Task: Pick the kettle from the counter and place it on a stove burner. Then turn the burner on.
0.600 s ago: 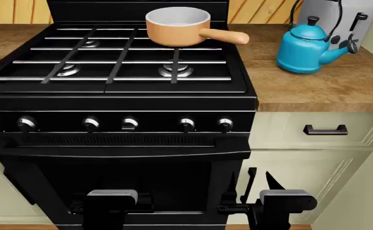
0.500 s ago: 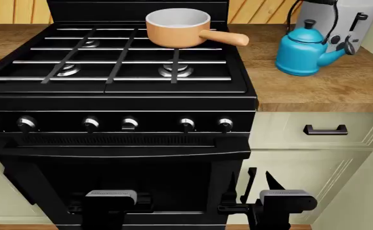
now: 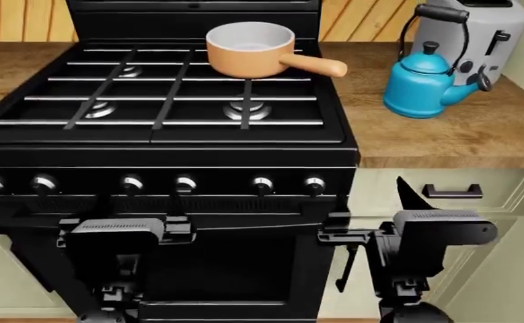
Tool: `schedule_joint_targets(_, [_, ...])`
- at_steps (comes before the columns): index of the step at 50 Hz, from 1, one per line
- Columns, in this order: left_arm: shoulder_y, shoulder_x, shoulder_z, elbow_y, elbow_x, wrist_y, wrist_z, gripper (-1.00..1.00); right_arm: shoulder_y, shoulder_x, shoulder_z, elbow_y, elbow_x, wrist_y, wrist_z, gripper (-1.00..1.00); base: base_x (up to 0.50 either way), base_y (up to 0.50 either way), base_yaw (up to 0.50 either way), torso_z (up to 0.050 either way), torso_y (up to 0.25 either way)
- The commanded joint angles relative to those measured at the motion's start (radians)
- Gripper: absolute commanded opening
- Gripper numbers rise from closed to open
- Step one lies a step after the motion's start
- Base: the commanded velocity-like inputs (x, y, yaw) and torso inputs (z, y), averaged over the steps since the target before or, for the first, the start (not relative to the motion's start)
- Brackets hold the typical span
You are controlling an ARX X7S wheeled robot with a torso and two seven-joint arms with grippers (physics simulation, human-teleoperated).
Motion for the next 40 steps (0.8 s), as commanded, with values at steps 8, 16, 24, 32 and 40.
schedule_joint_targets(8, [-0.197, -0.055, -0.007, 0.268, -0.020, -0.232, -0.061, 1.00, 0.188, 0.068, 0.015, -0.418, 0.071, 0.305, 0.010, 1.00, 0.00, -0.01, 0.00, 0.050, 0.000])
schedule_joint_targets(16, [-0.184, -0.091, 0.036, 0.347, 0.029, -0.263, -0.067, 1.00, 0.181, 0.070, 0.019, -0.442, 0.107, 0.297, -0.001, 1.00, 0.25, -0.47, 0.00, 0.013, 0.000])
schedule_joint_targets(24, [-0.189, -0.099, 0.063, 0.340, 0.075, -0.255, -0.093, 1.00, 0.180, 0.078, 0.010, -0.439, 0.105, 0.280, 0.006, 1.00, 0.38, -0.44, 0.00, 0.000, 0.000])
schedule_joint_targets(32, [-0.187, -0.109, 0.083, 0.355, 0.100, -0.259, -0.107, 1.00, 0.175, 0.087, 0.003, -0.458, 0.105, 0.274, 0.014, 1.00, 0.41, -0.41, 0.00, 0.000, 0.000])
schedule_joint_targets(40, [-0.188, -0.117, 0.095, 0.360, 0.110, -0.266, -0.116, 1.00, 0.170, 0.095, -0.006, -0.464, 0.104, 0.264, 0.021, 1.00, 0.41, -0.41, 0.00, 0.000, 0.000])
